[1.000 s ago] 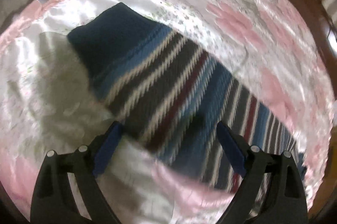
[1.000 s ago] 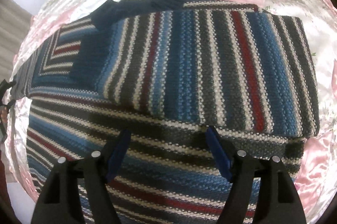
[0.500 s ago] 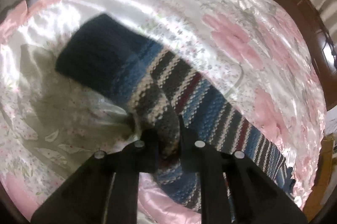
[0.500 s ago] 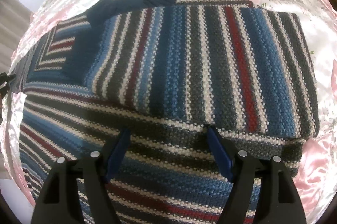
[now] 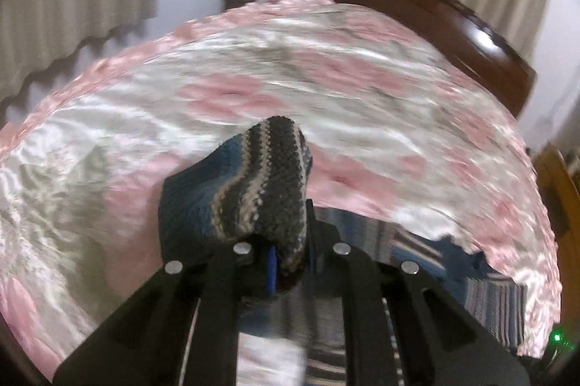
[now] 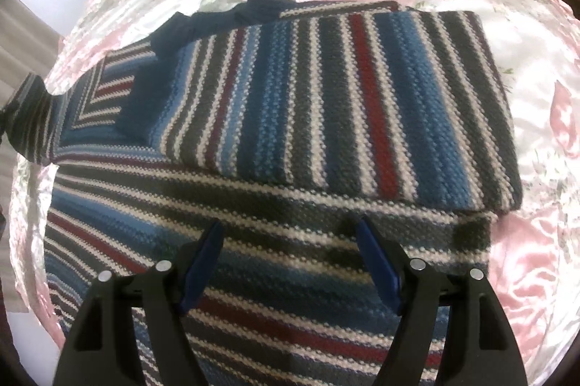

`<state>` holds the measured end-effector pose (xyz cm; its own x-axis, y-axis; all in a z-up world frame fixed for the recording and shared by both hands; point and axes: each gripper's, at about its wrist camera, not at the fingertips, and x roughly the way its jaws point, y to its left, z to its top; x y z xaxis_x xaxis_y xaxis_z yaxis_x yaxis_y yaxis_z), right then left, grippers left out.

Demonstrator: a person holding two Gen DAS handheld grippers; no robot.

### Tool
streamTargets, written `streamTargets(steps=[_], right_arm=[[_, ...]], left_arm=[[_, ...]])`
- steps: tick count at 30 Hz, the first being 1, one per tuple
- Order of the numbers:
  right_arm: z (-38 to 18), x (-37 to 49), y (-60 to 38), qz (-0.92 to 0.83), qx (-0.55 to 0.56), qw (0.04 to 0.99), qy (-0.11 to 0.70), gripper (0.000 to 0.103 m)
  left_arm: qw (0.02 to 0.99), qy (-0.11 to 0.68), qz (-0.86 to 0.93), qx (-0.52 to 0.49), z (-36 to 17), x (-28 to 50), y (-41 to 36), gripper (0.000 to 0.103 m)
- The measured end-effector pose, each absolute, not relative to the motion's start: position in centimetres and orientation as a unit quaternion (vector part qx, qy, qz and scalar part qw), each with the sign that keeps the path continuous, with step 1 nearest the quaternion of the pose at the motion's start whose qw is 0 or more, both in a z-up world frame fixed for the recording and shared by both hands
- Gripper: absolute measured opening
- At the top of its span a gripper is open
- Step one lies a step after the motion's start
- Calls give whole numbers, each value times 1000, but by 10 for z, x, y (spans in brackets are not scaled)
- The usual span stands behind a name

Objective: Fold small clothes

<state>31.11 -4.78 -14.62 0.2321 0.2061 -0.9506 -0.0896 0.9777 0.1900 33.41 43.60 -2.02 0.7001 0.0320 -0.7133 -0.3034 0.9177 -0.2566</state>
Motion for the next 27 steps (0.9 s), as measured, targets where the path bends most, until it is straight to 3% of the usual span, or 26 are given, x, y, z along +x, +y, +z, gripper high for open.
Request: streamTargets(steps=[12,21,22,25,27], right_arm=[[-130,293,-69,96,39,796,596,76],[-146,293,-82,84,46,788,609,76],[-151,294,-83,84,50,784,613,76],[-160,294,-86,81,58,780,617,76],[-162,294,-87,81,55,780,618,76]], left_arm=[[914,387,-19,-119,-42,343,264,11],[867,480,-74,-109,-101,355,193,13],[856,497,-86,-109,-111,356,186,16],[832,528,-120,-124,-129,353,178,42],[827,530,-139,-127,-126,346,180,52]])
